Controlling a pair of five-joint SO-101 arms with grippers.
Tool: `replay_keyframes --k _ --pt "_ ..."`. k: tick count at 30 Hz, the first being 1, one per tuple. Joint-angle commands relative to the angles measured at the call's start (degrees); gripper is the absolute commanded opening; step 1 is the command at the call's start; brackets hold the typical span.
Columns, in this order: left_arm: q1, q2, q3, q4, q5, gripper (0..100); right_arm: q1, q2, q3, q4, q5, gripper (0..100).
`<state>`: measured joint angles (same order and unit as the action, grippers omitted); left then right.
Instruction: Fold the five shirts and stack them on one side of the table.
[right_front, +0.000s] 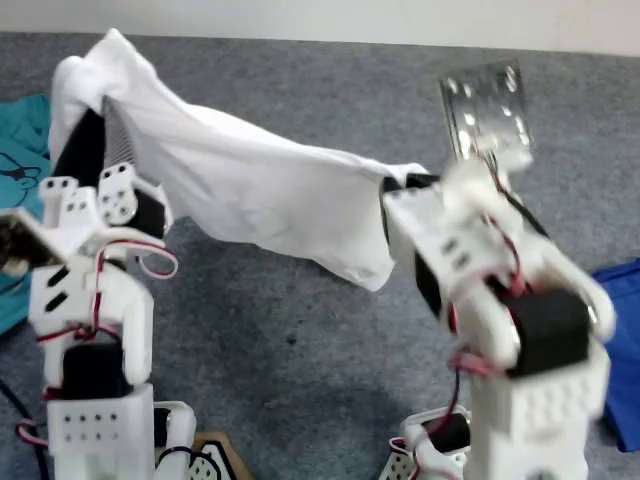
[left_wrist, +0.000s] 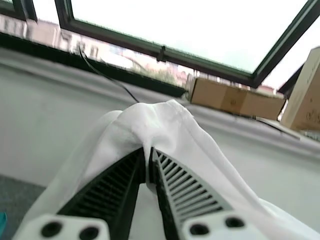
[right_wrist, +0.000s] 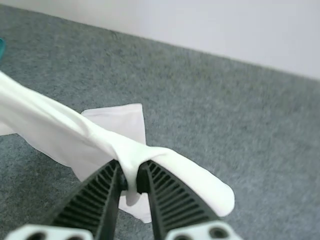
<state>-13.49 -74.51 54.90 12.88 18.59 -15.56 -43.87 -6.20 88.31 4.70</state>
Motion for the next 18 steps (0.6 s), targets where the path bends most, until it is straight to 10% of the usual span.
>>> replay_keyframes --k 1,10,18 --pt "-5.5 -5.1 -3.0 -1.1 0.3 1 1.4 -7.3 -2.9 1.6 2.6 0.7" --pt "-5.9 -14.2 -7.4 11.7 0.5 1 1.3 -8.7 -4.8 4.5 2.8 0.7" --pt "-2.9 4.4 -13.2 17.8 0.4 1 1.3 8.3 -11.6 4.2 2.9 0.7"
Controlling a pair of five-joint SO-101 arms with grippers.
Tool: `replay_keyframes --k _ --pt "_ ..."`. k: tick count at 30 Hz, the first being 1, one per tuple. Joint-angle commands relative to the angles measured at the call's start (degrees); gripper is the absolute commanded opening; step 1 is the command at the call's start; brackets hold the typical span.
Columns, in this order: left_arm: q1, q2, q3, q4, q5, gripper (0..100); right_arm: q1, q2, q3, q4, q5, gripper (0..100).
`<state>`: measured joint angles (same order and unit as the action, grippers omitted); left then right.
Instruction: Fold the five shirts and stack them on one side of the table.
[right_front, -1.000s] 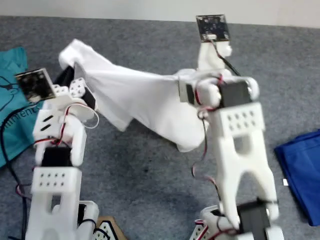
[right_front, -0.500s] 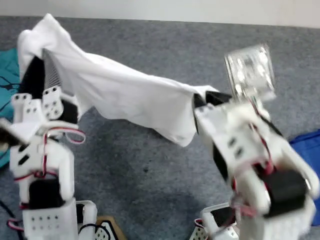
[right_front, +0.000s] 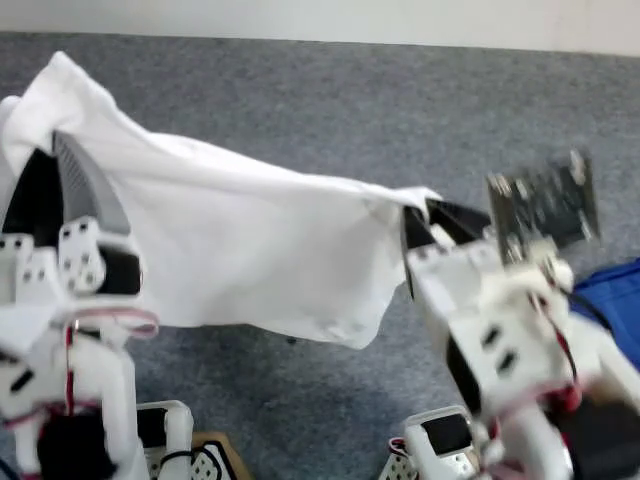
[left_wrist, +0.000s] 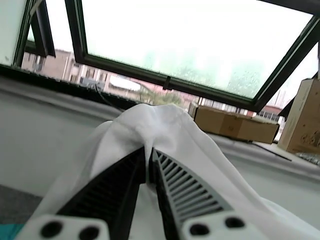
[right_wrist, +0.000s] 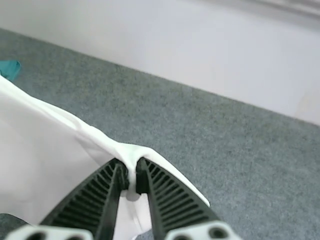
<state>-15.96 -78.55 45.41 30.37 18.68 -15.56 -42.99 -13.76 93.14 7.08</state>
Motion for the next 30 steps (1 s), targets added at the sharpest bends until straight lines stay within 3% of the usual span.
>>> replay_keyframes --k 1,7,12,15,22,25,30 --pt "-0.3 12.1 -4.8 0.2 0.4 1 1.3 10.5 -5.1 -1.2 0.6 0.7" --pt "-0.2 38.6 -10.3 -9.8 0.1 1 1.5 31.7 -6.9 -12.1 0.6 0.7" --pt "-0.2 63.8 -18.0 -20.8 0.0 1 1.8 47.5 -6.9 -26.9 0.7 0.7" --pt "-0.4 77.8 -26.6 -23.5 0.0 1 3.2 54.0 -6.9 -37.0 0.7 0.7" --pt "-1.2 98.9 -49.3 -22.8 0.1 3 4.8 59.9 -6.9 -51.5 0.7 0.9" --pt "-1.4 102.1 -57.4 -15.6 0.4 16 4.8 59.9 -7.0 -54.0 0.7 2.6" --pt "-1.5 104.0 -67.3 -3.6 0.4 32 4.8 59.7 -7.0 -53.1 0.4 16.0"
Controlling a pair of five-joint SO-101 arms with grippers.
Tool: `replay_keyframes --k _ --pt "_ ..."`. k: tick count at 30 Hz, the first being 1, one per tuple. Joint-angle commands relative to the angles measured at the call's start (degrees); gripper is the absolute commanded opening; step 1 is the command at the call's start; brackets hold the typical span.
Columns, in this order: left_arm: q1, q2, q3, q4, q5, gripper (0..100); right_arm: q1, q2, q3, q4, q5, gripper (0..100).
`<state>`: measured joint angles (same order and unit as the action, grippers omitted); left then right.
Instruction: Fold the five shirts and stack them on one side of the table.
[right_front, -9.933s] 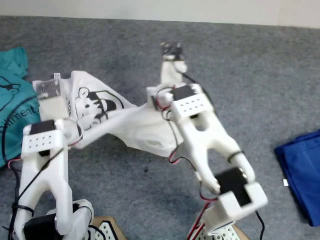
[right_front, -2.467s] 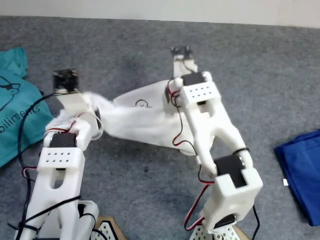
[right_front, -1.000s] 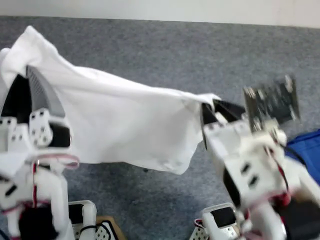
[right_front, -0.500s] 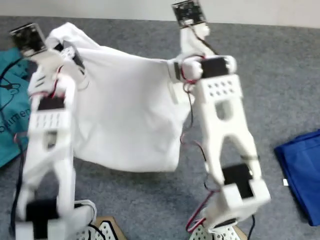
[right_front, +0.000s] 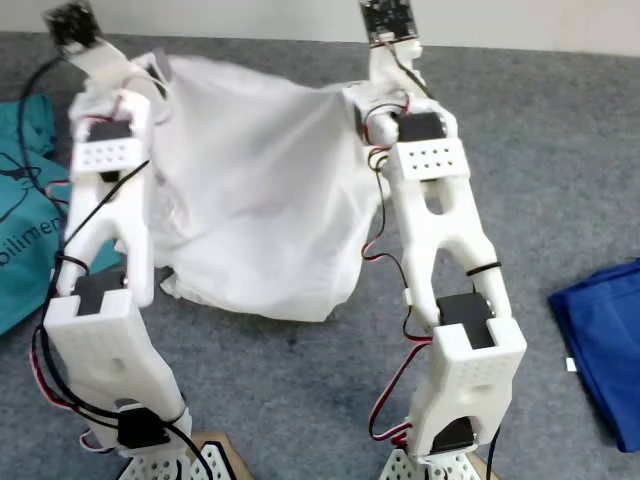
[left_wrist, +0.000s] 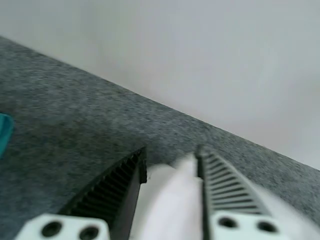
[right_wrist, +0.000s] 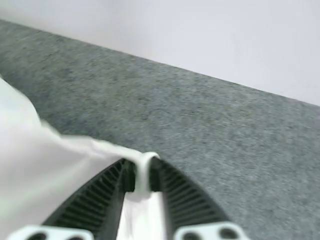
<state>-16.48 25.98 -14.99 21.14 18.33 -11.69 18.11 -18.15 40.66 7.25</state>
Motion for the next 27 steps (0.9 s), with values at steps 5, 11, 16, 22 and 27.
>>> replay_keyframes --k 5,11,16,22,27 --pt "-1.1 -0.9 -11.5 16.2 0.7 33 0.9 -2.9 -7.3 9.2 0.1 16.3" --pt "-1.4 -1.4 -14.8 31.4 0.8 33 0.5 -8.9 -13.7 24.6 0.1 16.3" --pt "1.1 -9.5 -17.0 46.8 0.8 27 -2.2 -16.1 -14.3 36.3 0.0 16.3" --pt "2.3 -26.1 -12.6 58.0 0.3 7 -4.6 -25.2 -14.2 45.1 -2.0 16.3" --pt "2.5 -37.8 2.0 59.3 -4.5 6 -5.0 -28.8 -14.2 53.1 -3.6 16.3"
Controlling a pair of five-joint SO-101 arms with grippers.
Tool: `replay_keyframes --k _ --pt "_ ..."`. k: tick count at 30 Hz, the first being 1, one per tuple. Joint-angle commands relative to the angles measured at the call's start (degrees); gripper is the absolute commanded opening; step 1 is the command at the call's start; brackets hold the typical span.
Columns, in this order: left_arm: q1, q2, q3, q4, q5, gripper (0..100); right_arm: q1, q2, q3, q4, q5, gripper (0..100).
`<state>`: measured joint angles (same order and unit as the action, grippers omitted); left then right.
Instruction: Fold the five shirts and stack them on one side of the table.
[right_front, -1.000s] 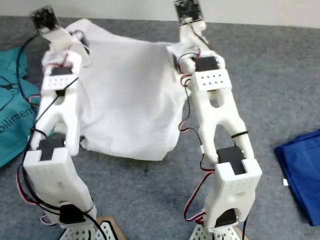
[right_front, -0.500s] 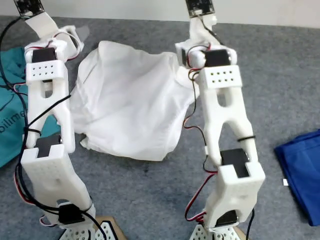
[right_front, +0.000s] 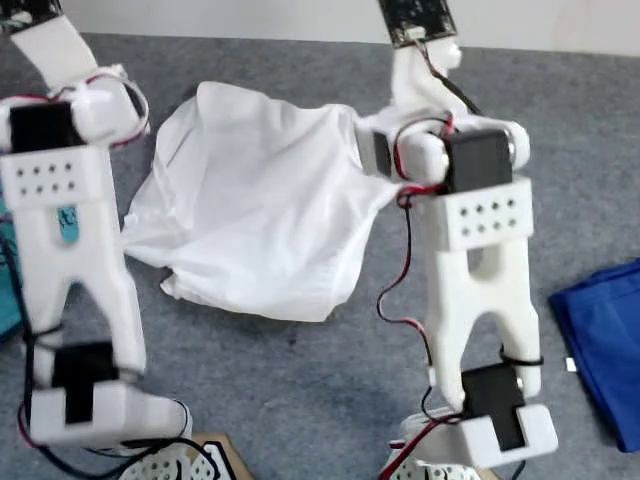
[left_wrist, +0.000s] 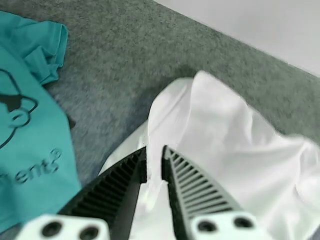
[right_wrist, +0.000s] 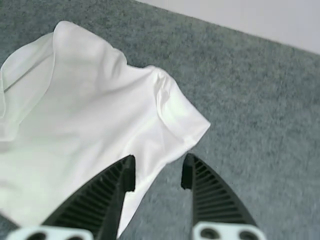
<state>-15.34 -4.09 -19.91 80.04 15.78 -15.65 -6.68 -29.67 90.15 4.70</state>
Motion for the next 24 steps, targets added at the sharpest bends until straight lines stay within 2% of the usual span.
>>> replay_keyframes --k 1,5,9,15,19,24 --pt "1.4 -9.7 10.4 0.0 -2.1 6 -1.0 -4.4 -2.7 5.1 -1.1 16.3" --pt "1.0 -18.2 27.1 -6.2 -2.4 6 -1.0 -4.6 -1.5 10.7 -1.1 16.3" --pt "0.9 -26.3 44.5 -16.4 -2.5 6 -1.0 -8.1 9.2 9.0 -1.1 16.3" --pt "0.9 -32.5 61.6 -28.9 -6.2 6 -1.0 -22.5 31.7 -2.2 -0.6 16.3" --pt "-0.4 -32.4 65.8 -35.4 -6.3 6 -0.9 -32.0 49.7 -12.6 -0.6 16.3" --pt "-0.6 -32.3 69.1 -42.1 -6.5 6 -0.9 -34.8 65.7 -23.7 -1.1 16.3"
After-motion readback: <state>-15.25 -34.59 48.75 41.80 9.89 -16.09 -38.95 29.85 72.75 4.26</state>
